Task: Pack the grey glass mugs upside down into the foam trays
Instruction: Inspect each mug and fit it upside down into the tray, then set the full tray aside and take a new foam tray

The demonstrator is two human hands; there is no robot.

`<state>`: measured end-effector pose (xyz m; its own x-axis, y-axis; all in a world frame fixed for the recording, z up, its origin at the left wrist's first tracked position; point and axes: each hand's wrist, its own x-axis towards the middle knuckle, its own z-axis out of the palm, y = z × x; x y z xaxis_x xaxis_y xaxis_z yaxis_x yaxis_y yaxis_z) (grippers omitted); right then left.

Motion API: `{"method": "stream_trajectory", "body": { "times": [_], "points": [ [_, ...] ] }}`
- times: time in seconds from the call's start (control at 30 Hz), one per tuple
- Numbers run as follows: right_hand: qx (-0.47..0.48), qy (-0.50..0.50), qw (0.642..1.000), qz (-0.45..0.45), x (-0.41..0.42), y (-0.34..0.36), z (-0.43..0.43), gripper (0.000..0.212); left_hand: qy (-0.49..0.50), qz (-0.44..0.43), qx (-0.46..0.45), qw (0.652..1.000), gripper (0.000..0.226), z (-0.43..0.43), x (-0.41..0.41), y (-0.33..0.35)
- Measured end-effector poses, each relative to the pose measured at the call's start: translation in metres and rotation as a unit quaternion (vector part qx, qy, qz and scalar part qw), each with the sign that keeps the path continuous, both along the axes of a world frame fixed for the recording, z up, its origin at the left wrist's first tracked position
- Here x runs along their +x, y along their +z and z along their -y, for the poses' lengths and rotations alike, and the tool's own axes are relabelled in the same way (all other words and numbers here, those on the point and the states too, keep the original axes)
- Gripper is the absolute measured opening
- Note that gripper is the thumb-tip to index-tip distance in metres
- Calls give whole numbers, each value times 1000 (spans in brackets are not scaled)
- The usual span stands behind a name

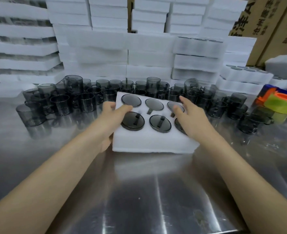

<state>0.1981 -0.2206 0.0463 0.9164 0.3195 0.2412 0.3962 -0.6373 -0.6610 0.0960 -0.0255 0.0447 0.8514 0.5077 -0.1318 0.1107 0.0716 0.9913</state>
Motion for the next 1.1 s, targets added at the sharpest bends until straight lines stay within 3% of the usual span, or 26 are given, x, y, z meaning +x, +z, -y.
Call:
{"method": "stream_trajectory", "body": {
  "times": [0.13,0.23,0.33,0.43,0.5,0.6,0.7,0.77,0.8,0.97,1.1],
  "points": [
    [159,-27,984,72,-2,2,1,49,13,132,91,987,46,-2,-3,3],
    [316,-29,948,-9,-2,4,-2,31,-6,212,152,965,45,-7,-2,-4],
    [360,-1,933,11,-2,-2,-2,29,-10,250,206,946,57,-10,0,-18],
    [370,39,928,28,-3,-6,-5,40,6,269,220,937,58,-13,2,-24],
    [393,64,917,-12,0,-6,-7,38,11,259,205,944,56,-15,7,-26],
    [455,98,881,-85,8,-9,-8,36,6,178,130,975,53,-14,10,-31],
    [471,99,865,-146,12,-17,-8,48,-19,121,78,989,80,-18,14,-35],
    [442,82,878,-165,16,-21,-9,52,-16,106,57,993,110,-21,17,-34],
    [428,77,885,-165,18,-22,-8,52,-11,104,49,993,114,-22,17,-33],
    [407,116,897,-123,21,-20,-9,57,-28,118,20,992,85,-22,21,-31],
    [360,103,927,-27,25,-17,-10,54,-1,113,-53,992,81,-23,25,-32]
  ]
}}
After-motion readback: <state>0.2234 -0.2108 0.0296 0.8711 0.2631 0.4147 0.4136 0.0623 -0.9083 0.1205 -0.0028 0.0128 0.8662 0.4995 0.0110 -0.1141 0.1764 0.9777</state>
